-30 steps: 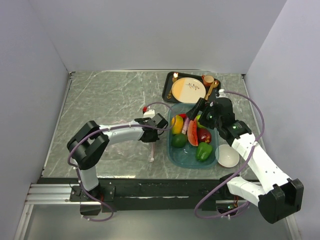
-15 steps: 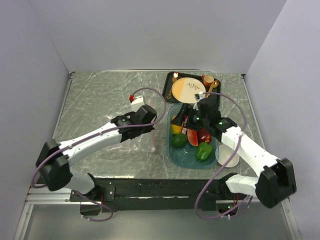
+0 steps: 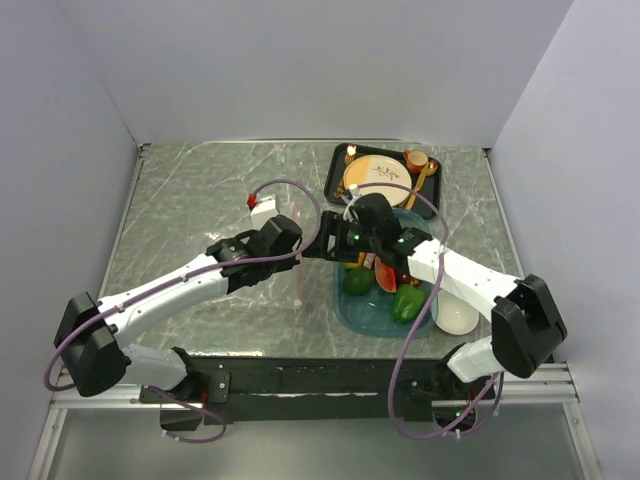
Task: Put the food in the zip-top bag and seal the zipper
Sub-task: Open the zipper of the food storage bag at the center of the board.
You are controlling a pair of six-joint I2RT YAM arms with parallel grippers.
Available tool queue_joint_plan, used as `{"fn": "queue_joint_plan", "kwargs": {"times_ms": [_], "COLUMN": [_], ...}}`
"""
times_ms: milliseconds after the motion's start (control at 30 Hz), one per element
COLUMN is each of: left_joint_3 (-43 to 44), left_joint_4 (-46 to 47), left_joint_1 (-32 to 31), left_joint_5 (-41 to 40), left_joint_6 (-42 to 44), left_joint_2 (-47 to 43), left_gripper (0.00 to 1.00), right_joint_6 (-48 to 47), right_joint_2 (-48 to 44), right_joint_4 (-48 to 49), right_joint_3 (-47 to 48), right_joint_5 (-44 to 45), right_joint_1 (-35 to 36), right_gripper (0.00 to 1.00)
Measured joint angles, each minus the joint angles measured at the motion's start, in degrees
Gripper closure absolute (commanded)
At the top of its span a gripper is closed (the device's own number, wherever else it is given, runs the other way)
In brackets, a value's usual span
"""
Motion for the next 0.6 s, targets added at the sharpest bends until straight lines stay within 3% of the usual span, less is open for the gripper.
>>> {"fn": "queue_joint_plan", "kwargs": {"times_ms": [133, 467, 600], "left_joint_3": [0.0, -2.19, -2.56], "left_joint_4": [0.02, 0.09, 0.07], "left_joint_1": [0.0, -0.11, -0.09], "left_joint_5": [0.04, 1.68, 2.23], "left_joint_6": [0.04, 0.17, 0.5], "left_joint_2": [-1.42, -5.38, -5.79], "left_gripper": [0.99, 0.99, 0.99], "right_joint_6": [0.59, 0.98, 0.81], "right_joint_2": [3.26, 8.92, 10.27], "right_joint_4": [1.7, 2.64, 3.89], "right_joint_3": [1.6, 4.59, 6.67], "right_joint_5": [-0.02, -1.36, -2.47], "right_joint_1": [0.76, 0.94, 0.94], "right_gripper": [0.21, 0.4, 0.42]}}
